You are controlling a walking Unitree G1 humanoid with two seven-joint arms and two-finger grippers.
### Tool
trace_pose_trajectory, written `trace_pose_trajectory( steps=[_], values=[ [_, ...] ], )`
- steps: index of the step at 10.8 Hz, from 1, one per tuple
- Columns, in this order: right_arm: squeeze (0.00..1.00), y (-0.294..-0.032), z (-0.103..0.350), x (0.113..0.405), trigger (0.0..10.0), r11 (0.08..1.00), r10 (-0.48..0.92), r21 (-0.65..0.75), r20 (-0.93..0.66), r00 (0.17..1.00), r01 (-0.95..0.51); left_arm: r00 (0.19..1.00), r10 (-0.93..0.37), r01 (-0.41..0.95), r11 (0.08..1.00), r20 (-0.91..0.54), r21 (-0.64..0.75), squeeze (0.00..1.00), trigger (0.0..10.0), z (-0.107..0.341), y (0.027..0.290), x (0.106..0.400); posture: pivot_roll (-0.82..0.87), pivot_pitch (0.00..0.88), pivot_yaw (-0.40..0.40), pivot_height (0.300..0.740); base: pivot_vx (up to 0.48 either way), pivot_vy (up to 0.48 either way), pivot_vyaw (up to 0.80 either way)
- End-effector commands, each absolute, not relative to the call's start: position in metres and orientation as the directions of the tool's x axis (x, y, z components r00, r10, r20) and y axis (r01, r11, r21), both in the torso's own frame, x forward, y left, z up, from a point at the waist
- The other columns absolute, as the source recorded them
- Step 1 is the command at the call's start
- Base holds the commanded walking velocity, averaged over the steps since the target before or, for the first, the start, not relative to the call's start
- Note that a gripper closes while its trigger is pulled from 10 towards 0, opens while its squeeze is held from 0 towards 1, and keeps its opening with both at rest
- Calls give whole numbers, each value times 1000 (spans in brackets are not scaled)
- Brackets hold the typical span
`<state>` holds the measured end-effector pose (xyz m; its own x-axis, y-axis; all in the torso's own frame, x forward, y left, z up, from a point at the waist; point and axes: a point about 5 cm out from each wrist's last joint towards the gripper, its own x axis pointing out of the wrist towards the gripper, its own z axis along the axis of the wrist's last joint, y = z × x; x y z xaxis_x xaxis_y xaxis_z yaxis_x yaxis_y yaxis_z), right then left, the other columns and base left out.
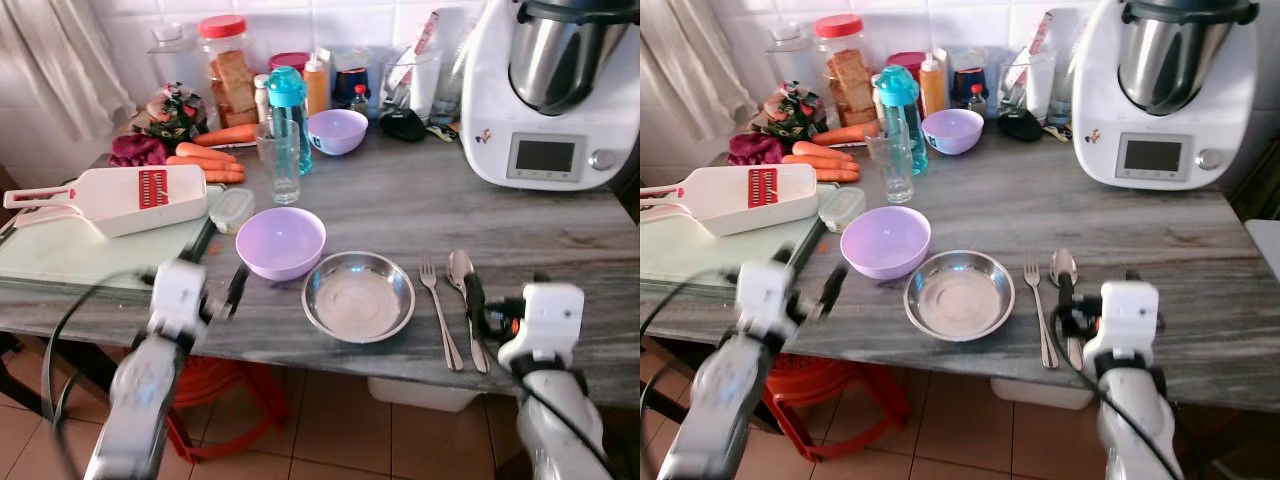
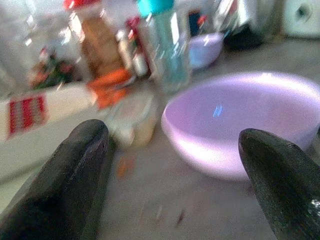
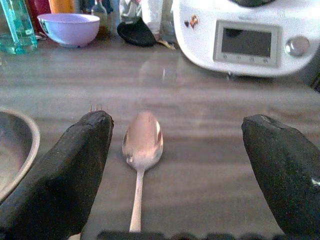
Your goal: Setting the table
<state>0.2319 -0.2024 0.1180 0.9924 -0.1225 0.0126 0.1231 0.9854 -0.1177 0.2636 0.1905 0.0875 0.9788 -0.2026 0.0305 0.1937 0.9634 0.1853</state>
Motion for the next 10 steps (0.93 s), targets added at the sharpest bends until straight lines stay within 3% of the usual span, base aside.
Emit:
trace_pose_trajectory(
  steps=[1,5,8,10],
  values=[
    [0,-199,124,230,10000,986,-126,-100,37,991,130,984,-178,168,964,30,204,0,10000,89,197,260,46,0,77,740,0,0,0],
    [0,-192,116,211,10000,986,-146,-82,1,989,146,986,-169,168,969,-8,179,0,10000,77,183,248,26,0,76,740,0,0,0],
    [0,-185,124,225,10000,991,-107,-73,25,994,109,988,-152,145,975,34,169,0,10000,90,180,263,29,0,52,740,0,0,-585],
    [0,-185,131,234,10000,992,-101,-66,52,994,104,988,-143,133,978,57,160,0,10000,96,177,267,35,0,44,740,0,0,0]
  ],
)
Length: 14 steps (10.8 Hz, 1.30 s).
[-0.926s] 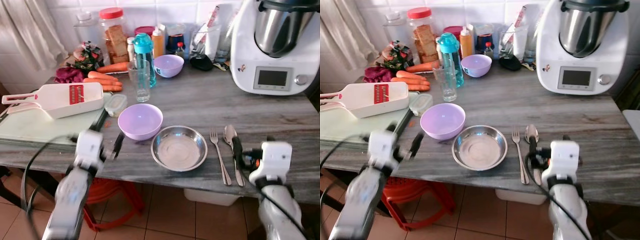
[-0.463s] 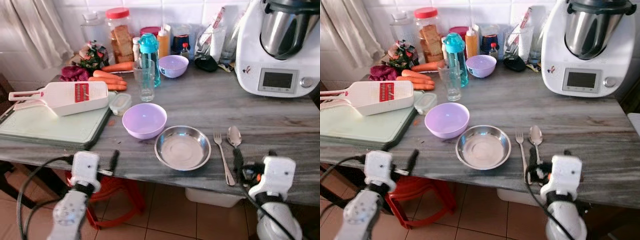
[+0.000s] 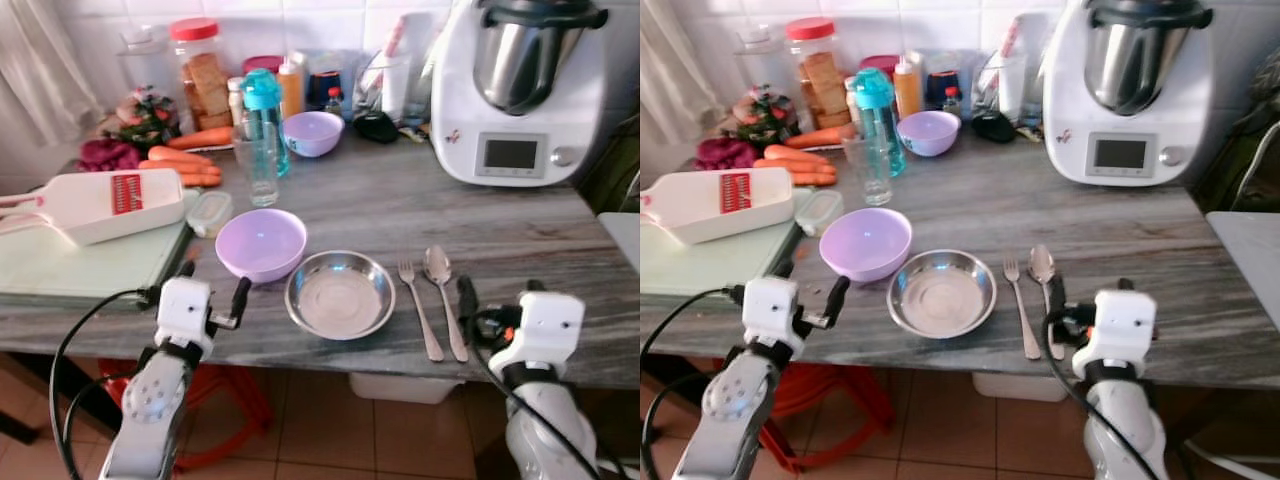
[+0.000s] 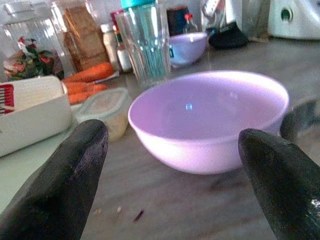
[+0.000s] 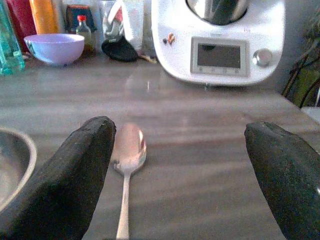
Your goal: Setting the table
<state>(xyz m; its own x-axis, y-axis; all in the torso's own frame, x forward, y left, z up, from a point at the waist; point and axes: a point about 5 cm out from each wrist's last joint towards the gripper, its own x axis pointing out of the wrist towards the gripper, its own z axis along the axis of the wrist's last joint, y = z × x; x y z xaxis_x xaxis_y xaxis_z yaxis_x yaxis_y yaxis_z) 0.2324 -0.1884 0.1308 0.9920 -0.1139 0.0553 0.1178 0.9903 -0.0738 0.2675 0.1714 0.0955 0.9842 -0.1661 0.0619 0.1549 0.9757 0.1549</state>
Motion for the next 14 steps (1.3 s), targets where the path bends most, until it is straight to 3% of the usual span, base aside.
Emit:
trace_pose_trajectory(
  steps=[1,8,14],
  values=[
    [0,-185,132,236,10000,993,-100,-63,54,993,104,988,-142,131,979,60,158,0,10000,98,175,267,36,0,44,740,0,0,0],
    [0,-181,132,242,10000,993,-106,-49,60,993,109,987,-146,136,980,63,147,0,10000,102,168,269,45,0,52,740,0,0,0],
    [0,-184,127,235,10000,991,-130,-34,43,991,131,988,-148,138,978,50,153,0,10000,102,170,264,55,0,55,740,-291,0,0]
  ],
)
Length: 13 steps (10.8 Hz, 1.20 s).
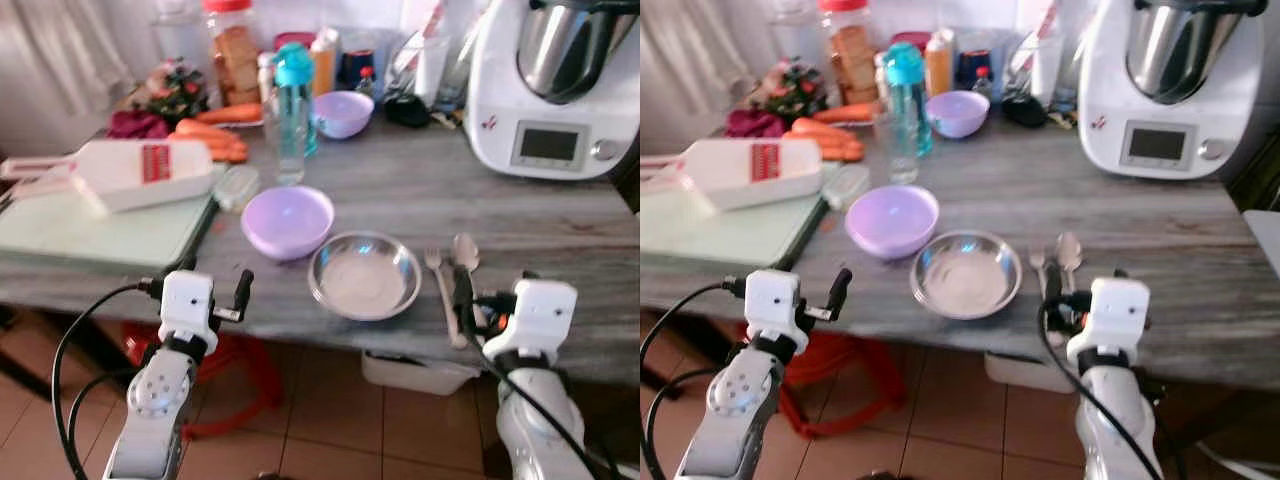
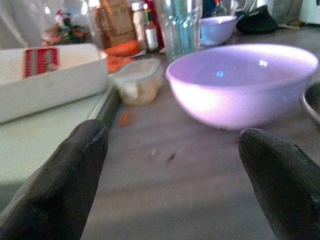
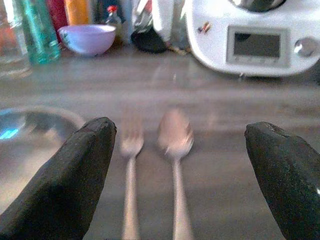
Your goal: Setting the table
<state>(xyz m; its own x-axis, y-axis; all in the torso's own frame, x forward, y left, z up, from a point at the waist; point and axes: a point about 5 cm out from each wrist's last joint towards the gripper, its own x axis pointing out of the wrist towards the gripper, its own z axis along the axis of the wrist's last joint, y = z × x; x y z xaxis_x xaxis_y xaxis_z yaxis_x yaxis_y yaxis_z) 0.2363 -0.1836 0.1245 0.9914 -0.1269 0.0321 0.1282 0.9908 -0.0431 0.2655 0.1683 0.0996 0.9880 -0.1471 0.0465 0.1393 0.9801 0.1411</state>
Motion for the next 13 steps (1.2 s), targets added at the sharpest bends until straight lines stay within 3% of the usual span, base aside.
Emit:
trace_pose_trajectory(
  steps=[1,11,13],
  values=[
    [0,-185,125,233,10000,990,-135,-33,36,990,136,988,-147,138,978,47,154,0,10000,102,170,264,55,0,56,740,-304,0,0],
    [0,-185,124,232,10000,988,-148,-35,37,988,149,985,-170,162,973,38,163,0,10000,102,169,264,52,0,65,740,-308,0,0],
    [0,-184,124,234,10000,989,-146,-33,40,989,147,981,-184,173,972,55,158,0,10000,105,166,264,55,0,66,740,0,0,0]
  ],
)
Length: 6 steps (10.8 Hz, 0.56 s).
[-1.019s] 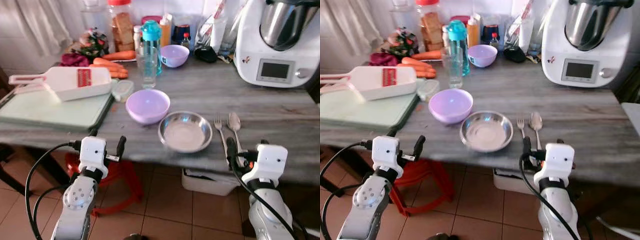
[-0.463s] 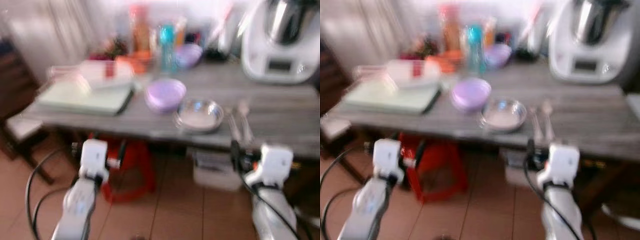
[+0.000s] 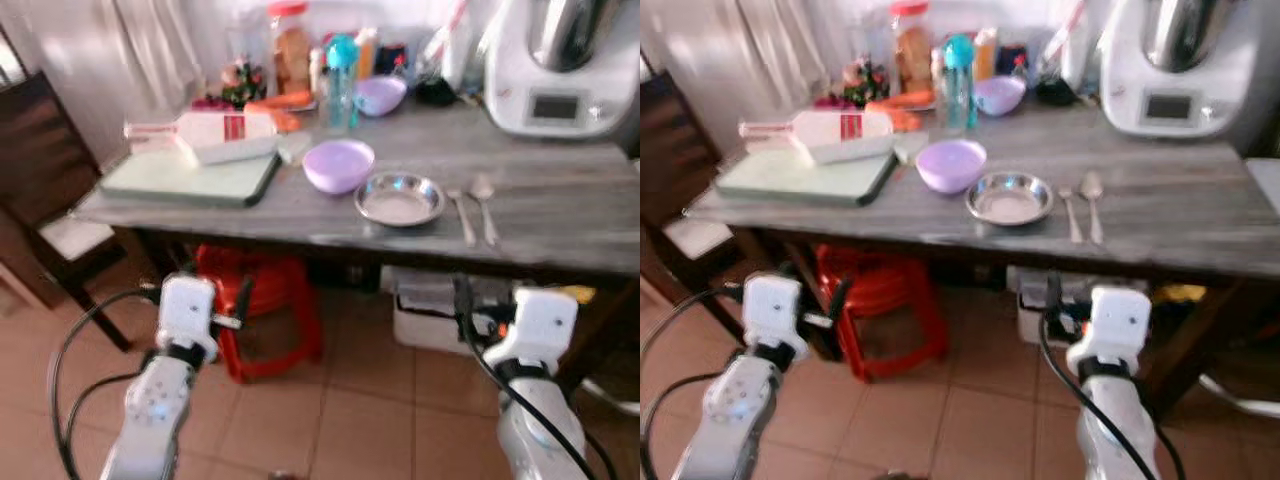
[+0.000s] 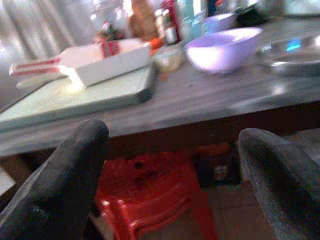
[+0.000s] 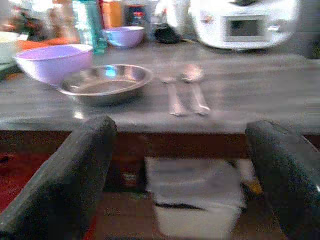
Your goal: Setting the table
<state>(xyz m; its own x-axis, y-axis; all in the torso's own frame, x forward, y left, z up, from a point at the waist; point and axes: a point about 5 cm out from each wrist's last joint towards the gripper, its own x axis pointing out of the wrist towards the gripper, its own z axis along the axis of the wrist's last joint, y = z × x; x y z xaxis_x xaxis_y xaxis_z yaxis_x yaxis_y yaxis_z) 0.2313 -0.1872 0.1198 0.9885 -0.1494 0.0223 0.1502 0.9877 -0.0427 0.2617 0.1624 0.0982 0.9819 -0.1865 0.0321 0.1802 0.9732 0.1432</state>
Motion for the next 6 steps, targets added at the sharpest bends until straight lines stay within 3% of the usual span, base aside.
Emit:
trace_pose_trajectory(
  steps=[1,6],
  values=[
    [0,-184,124,234,10000,989,-146,-32,42,988,147,981,-184,174,973,54,155,0,10000,105,165,265,56,0,67,740,0,0,0],
    [0,-180,123,234,10000,990,-138,-31,47,989,140,966,-250,241,961,59,134,0,10000,108,155,267,56,0,82,740,0,0,0]
  ],
)
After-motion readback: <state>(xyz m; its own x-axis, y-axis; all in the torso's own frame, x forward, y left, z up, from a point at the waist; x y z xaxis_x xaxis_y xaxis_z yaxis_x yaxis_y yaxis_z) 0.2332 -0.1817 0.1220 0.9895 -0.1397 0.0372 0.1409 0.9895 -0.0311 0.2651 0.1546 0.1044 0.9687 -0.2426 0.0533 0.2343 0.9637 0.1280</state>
